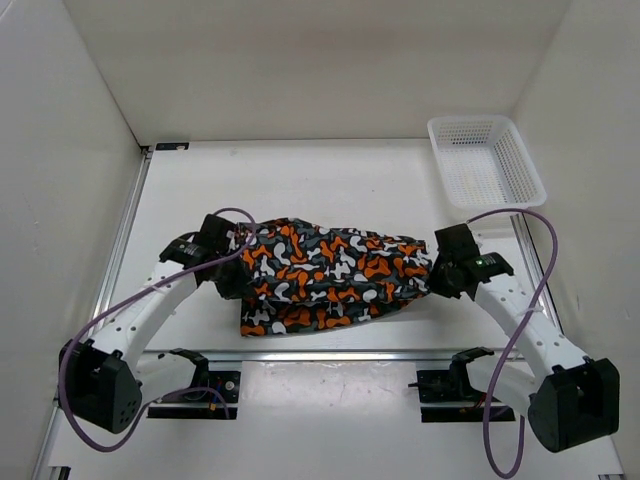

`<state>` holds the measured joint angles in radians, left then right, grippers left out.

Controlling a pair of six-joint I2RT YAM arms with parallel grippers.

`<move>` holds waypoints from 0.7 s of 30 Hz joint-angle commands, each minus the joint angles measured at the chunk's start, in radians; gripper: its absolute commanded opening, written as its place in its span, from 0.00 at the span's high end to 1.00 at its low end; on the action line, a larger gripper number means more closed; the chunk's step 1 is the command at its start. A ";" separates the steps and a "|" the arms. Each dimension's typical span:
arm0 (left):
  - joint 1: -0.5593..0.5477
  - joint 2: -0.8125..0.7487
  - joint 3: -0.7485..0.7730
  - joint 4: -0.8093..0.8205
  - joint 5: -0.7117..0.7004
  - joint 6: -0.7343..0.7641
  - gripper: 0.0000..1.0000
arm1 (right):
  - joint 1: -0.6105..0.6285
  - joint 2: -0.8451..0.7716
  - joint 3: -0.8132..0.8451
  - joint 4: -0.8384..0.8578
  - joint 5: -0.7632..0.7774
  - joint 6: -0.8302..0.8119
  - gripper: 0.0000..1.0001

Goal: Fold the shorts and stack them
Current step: Fold the shorts

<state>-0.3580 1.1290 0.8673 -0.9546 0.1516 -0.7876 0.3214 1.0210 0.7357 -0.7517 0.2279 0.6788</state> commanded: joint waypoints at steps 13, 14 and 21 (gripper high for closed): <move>-0.203 0.051 0.070 -0.019 -0.004 -0.056 0.18 | 0.001 0.047 0.005 0.011 0.129 0.073 0.31; -0.203 0.039 0.125 -0.073 -0.024 -0.046 0.12 | 0.001 0.047 0.023 0.000 0.129 0.064 0.24; -0.153 0.115 0.245 -0.118 -0.162 -0.007 0.24 | 0.001 0.082 0.160 0.000 0.140 0.033 0.24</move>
<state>-0.5385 1.2171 1.0863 -1.0481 0.0525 -0.8242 0.3218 1.0790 0.8082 -0.7609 0.3393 0.7368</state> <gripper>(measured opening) 0.782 0.762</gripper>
